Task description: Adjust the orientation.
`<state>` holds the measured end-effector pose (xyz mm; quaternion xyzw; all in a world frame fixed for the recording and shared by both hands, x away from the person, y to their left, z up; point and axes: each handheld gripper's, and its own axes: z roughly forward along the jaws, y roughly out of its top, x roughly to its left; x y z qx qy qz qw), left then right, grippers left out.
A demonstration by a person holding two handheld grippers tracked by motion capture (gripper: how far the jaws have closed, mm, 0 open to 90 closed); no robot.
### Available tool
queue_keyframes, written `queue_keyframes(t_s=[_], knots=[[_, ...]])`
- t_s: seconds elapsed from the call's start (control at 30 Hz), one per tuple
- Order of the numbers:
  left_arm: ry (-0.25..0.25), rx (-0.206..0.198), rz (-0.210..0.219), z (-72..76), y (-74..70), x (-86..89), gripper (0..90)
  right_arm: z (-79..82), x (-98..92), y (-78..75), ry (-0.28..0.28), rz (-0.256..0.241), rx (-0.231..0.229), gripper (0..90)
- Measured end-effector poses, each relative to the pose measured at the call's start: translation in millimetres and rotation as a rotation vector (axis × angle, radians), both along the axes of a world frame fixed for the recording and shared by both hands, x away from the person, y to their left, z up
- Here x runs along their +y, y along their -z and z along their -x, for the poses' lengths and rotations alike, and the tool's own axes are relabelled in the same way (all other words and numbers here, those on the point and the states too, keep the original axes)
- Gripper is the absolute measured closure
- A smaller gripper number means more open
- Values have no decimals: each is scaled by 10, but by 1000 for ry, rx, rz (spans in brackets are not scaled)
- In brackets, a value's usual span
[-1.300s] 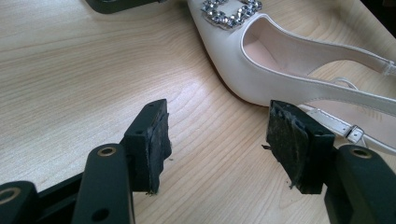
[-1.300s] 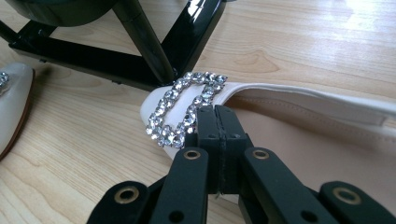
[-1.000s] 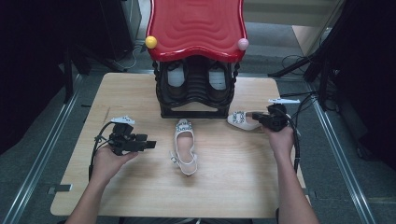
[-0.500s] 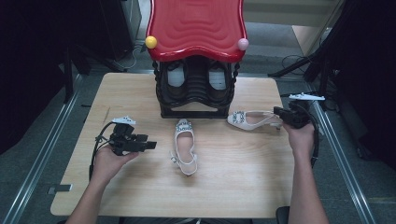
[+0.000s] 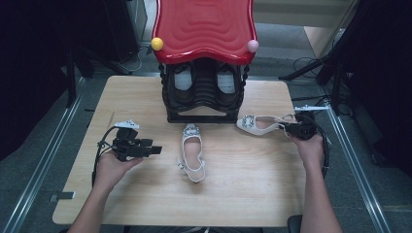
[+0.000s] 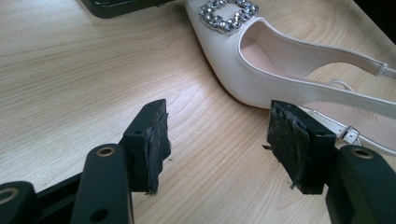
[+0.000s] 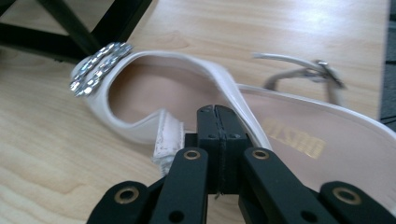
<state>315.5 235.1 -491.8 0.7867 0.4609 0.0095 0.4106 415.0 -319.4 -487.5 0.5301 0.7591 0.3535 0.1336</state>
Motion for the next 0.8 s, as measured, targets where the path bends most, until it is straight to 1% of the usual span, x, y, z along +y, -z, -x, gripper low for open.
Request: queue_keyframes(t_s=[0.07,0.1,0.2,0.27,0.3,0.37,0.4,0.43,0.5,0.63,0.8], knots=[[1,-1,-3,-4,-1,-12,388,11,41,10,-21,0,9,900],[5,-3,-6,-9,-2,-13,388,16,58,15,-30,2,6,900],[4,-2,-4,-20,-5,-26,388,44,90,5,-34,8,6,900],[10,-2,-5,-32,-7,-33,388,64,92,11,-38,-7,11,900],[14,-1,-5,-39,-9,-38,388,76,92,12,-40,-16,21,900],[12,-3,8,-46,-3,-50,388,95,107,19,-52,-30,26,900],[11,-4,1,-52,-2,-55,388,105,119,17,-60,-33,28,900],[19,0,-5,-65,-4,-60,388,112,131,15,-60,-27,24,900],[19,-3,-2,-79,-10,-75,388,136,160,7,-57,-12,23,900],[26,-4,-2,-107,-14,-95,388,164,176,11,-53,-24,29,900],[38,-6,-2,-134,-22,-117,389,206,225,-2,-56,-4,35,900]])
